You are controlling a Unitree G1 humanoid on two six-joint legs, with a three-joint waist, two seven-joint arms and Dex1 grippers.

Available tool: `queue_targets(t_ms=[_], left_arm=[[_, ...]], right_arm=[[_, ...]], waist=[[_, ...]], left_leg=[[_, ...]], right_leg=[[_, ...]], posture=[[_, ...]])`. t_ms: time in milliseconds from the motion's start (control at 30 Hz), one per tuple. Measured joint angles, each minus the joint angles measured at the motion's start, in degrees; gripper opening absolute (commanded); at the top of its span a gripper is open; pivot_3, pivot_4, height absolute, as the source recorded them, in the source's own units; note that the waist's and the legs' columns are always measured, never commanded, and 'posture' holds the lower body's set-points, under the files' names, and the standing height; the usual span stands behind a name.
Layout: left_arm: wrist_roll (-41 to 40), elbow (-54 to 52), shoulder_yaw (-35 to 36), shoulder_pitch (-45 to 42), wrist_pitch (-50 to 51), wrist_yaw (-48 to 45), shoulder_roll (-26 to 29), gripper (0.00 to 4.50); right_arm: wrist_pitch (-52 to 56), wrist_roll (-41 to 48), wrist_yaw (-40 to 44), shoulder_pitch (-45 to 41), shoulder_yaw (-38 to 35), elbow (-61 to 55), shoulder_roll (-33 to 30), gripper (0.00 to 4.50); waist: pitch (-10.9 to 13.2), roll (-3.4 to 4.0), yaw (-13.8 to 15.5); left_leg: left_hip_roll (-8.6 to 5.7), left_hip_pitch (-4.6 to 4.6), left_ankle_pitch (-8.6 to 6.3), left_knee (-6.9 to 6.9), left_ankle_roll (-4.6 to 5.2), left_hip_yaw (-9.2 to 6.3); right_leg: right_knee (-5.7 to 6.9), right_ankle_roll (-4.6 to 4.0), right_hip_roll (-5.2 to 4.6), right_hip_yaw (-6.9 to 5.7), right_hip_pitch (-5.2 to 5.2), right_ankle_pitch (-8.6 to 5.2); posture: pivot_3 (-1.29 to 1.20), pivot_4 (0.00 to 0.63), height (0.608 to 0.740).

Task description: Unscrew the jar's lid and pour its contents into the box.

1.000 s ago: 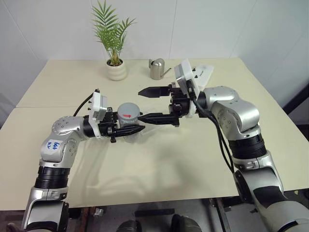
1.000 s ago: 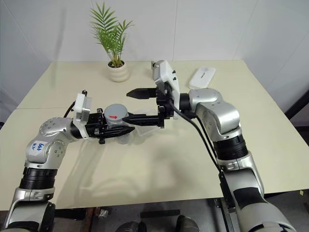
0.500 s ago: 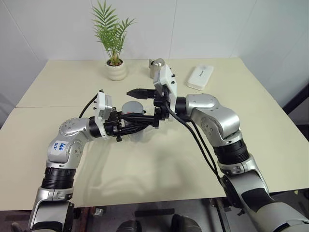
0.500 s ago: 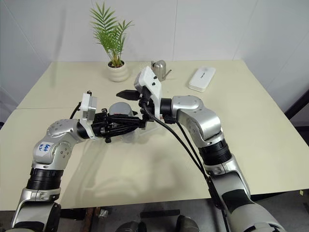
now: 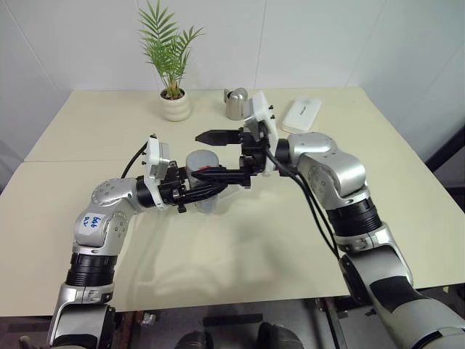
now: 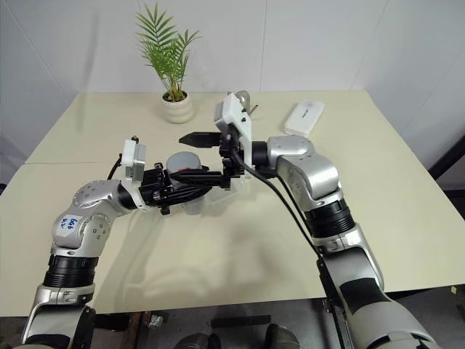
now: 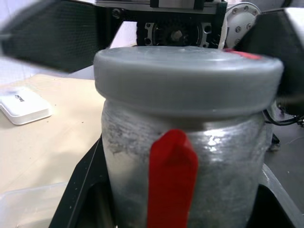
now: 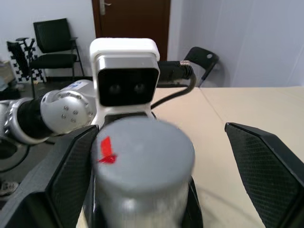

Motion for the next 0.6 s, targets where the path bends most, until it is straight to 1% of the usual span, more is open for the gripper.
queue_targets(t_ms=[167,233,333,367,500,600], left_arm=[[0.01,0.04,-0.02,0.0,0.0,0.48,-0.4,2.1],[-0.27,0.01,1.14,0.06,-0.18,0.38,-0.28,2.1],[-1.69,-1.87,1.27,0.44,-1.18,-1.56,0.06,2.1],[-1.76,-1.97,1.38,0.5,-1.25,-1.74,0.13,2.1],[-1.76,-2.08,1.42,0.57,-1.28,-1.96,0.17,2.1],[-1.76,-2.08,1.44,0.64,-1.44,-1.93,0.19,2.1]], right_arm=[[-1.17,0.28,2.38,-0.66,-0.01,1.76,-1.7,4.44],[-1.33,-0.06,2.99,-0.49,-0.71,3.29,-4.75,4.44],[-1.18,-1.75,1.97,1.17,-5.21,8.06,-10.38,4.44],[-1.1,-1.76,2.25,1.85,-5.91,8.21,-11.22,4.44],[0.34,-1.48,3.8,2.75,-6.19,7.26,-11.9,4.44],[3.1,0.36,4.26,3.81,-6.43,3.93,-11.52,4.44]], waist=[[0.0,0.0,-0.01],[0.0,0.0,0.03],[0.0,0.0,1.05],[0.0,0.0,1.11],[0.01,0.02,0.4],[0.01,0.02,0.05]], left_leg=[[0.0,0.0,0.0,0.0,0.0,0.0],[0.0,0.0,0.0,0.0,0.0,0.0],[-0.05,-0.04,0.0,0.03,0.03,0.04],[-0.04,-0.04,-0.01,0.01,0.02,0.05],[0.06,-0.02,-0.01,-0.01,0.0,0.07],[0.06,-0.02,0.0,0.01,0.0,0.05]], right_leg=[[-0.01,0.0,0.0,0.0,0.0,0.0],[-0.02,0.0,0.0,-0.01,0.01,0.0],[-0.09,0.0,-0.05,-0.05,0.07,0.0],[-0.09,0.0,-0.04,-0.04,0.05,0.0],[-0.07,-0.02,0.04,-0.03,0.02,0.01],[-0.07,-0.03,0.04,-0.01,0.03,0.02]], posture=[[0.0,0.15,0.74],[0.0,0.15,0.74],[0.0,0.15,0.74],[0.0,0.15,0.74],[0.0,0.15,0.74],[0.0,0.15,0.74]])
